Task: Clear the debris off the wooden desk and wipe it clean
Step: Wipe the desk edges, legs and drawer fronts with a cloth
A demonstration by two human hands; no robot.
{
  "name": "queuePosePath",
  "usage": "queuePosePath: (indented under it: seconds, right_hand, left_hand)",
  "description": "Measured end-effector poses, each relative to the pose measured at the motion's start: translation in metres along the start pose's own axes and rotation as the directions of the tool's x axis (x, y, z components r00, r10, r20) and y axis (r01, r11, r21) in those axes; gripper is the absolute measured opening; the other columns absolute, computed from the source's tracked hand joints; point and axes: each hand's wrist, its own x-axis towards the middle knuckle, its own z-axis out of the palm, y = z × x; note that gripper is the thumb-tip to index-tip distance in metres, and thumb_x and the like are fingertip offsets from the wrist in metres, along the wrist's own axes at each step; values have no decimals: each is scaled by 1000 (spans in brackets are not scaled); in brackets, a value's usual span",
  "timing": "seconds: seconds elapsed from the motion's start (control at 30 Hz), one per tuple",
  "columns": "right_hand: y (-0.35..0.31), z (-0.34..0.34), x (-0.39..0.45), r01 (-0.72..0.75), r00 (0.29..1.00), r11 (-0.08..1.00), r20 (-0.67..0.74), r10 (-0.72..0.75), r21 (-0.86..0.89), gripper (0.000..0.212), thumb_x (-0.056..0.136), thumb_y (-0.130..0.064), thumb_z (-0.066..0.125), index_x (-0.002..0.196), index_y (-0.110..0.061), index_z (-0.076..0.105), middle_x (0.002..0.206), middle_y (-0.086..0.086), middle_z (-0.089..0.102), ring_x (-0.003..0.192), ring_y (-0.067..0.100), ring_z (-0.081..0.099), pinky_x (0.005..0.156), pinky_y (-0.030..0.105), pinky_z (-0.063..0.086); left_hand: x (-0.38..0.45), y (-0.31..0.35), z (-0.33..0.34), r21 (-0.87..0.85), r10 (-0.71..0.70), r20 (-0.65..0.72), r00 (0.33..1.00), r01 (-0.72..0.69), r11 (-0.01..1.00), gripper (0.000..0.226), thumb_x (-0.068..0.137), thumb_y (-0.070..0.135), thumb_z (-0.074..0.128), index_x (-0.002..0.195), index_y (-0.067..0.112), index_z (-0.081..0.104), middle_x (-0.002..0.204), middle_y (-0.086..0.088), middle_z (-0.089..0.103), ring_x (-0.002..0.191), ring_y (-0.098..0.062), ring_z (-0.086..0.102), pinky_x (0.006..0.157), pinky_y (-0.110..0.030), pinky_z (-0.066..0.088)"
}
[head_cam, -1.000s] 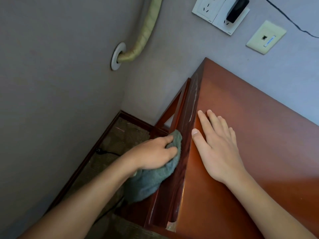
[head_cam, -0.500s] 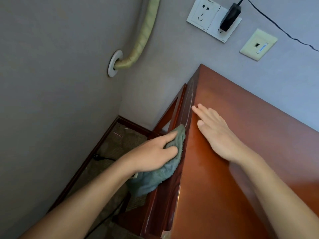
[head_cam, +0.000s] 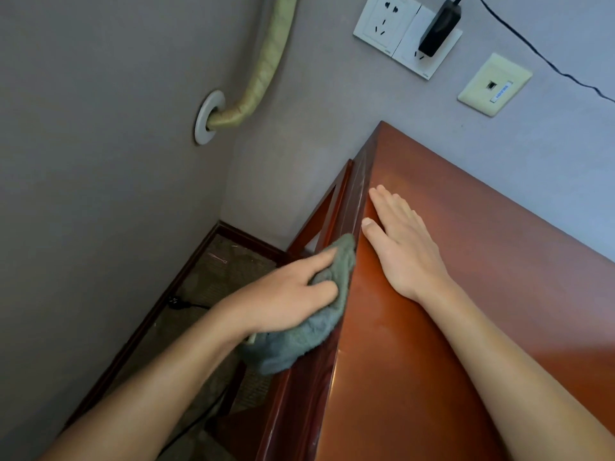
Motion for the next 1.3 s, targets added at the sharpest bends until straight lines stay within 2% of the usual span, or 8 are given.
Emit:
queuePosePath:
  seconds: [0.2,0.53,0.77,0.93,1.0,1.1,1.2,1.3]
  right_hand:
    - [0,2,2,4,1000,1000,-2,-4,13,56,112,-48,21,166,-38,9,172,-20,0,157,1,-5,130,32,-3]
    - [-3,0,1,-11,1000,1000,-17,11,5,56,112,-49,22,166,-38,11,172,-18,4,158,3,-2,130,34,0]
    - [3,2,4,8,1000,1000,-13,-7,7,55,113,-46,22,166,-37,12,172,-19,3,158,2,-3,130,32,-1]
    - [0,2,1,-7,1000,1000,-21,8,12,56,111,-49,23,166,-39,13,172,-20,5,158,1,-2,130,32,0]
    - [1,2,0,0,1000,1000,-24,0,14,57,111,-50,23,166,-39,12,171,-21,4,157,0,-3,130,31,0]
    - [4,3,1,13,1000,1000,-27,-13,17,56,111,-51,22,165,-40,11,171,-22,1,154,-4,-5,129,31,-2]
    - [5,5,3,15,999,1000,-30,-14,15,58,110,-56,19,165,-40,11,170,-23,1,156,-2,-5,130,32,-1]
    - [3,3,4,10,1000,1000,-24,-10,25,62,107,-58,18,166,-39,12,170,-24,2,157,-1,-4,130,33,0]
  left_hand:
    - [0,11,-6,-17,117,37,992,-116,993,71,98,32,44,150,72,15,158,41,27,144,11,33,122,-34,30]
    - [37,-17,-13,52,-151,16,988,150,987,63,95,56,42,157,42,39,156,12,49,139,-14,50,118,-43,38]
    - [22,2,-5,-58,106,-42,994,-108,992,68,84,54,42,148,71,26,156,27,44,137,-3,49,115,-41,41]
    - [39,-1,3,16,-150,-239,959,159,987,45,104,48,32,139,36,59,141,4,63,126,-16,58,110,-36,42]
    - [23,5,9,-29,-107,-223,969,103,994,44,104,60,33,128,37,63,129,14,66,116,-5,58,109,-35,42]
    - [-6,14,19,14,-15,-234,972,19,1000,68,94,83,31,150,47,44,130,31,56,124,3,52,111,-31,41]
    - [15,8,17,-10,-52,-299,953,51,999,80,87,89,22,142,41,55,123,16,70,115,-9,65,104,-42,52]
    - [76,7,-3,-44,-113,-336,935,105,994,64,98,75,29,129,33,66,117,6,73,110,-19,68,103,-45,51]
